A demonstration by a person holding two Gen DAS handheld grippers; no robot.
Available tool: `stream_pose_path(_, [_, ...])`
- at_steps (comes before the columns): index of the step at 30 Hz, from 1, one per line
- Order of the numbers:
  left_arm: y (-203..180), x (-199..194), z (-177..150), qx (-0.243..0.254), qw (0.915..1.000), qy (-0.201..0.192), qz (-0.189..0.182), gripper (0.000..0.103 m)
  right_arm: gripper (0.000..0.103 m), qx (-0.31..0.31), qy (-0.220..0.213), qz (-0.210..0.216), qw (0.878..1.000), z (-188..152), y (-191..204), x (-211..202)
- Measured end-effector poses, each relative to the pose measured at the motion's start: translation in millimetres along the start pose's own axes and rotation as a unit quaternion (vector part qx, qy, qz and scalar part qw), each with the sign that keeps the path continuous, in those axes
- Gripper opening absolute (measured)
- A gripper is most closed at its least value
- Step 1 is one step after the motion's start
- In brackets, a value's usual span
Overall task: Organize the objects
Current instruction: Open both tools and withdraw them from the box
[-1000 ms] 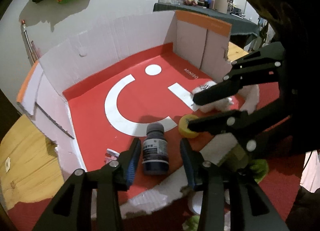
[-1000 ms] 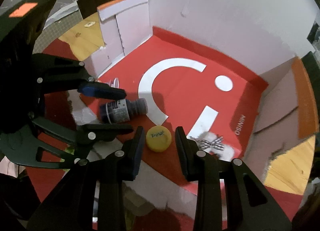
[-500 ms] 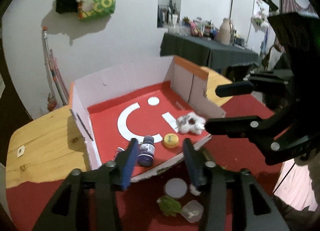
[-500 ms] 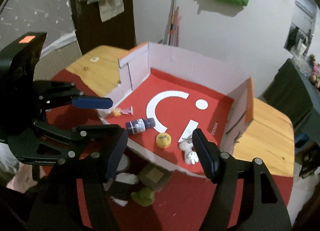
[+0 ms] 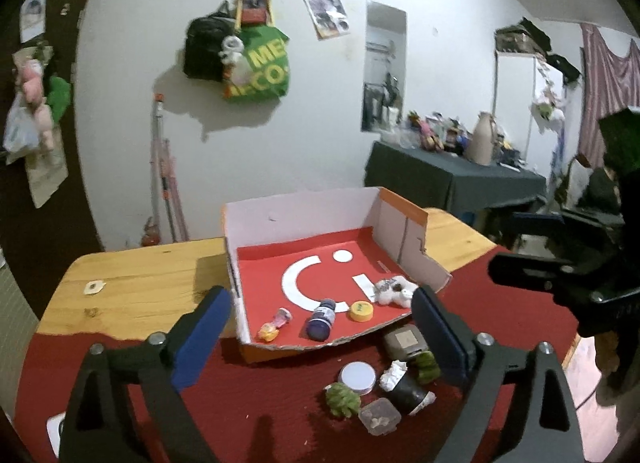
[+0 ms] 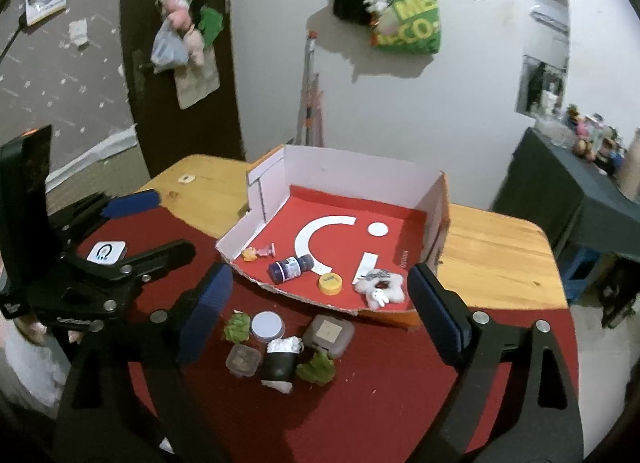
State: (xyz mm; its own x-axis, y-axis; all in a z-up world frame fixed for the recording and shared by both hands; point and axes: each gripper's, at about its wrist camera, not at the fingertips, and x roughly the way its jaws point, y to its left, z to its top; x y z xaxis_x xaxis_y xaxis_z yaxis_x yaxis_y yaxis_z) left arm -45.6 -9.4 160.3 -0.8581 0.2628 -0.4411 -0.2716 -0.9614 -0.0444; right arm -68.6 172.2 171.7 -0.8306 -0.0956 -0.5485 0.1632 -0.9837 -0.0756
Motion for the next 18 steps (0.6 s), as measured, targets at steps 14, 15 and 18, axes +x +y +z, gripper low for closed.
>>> stream_pose_path(14, [-8.9, -4.6, -57.4, -0.043, 0.9988, 0.014, 0.019, 0.097, 0.095, 0.044, -0.006, -0.041, 0.998, -73.9, 8.2, 5.4])
stream_pose_path(15, [-11.3, -3.6, -60.5, -0.041, 0.9988, 0.016, 0.022, 0.097, 0.095, 0.049, -0.002, -0.042, 0.998, -78.2, 7.7, 8.4])
stream_pose_path(18, [-16.3, 1.0, -70.4, -0.043, 0.9986, 0.026, 0.019, 0.097, 0.095, 0.059, 0.010, -0.041, 0.997, -88.4, 6.0, 15.7])
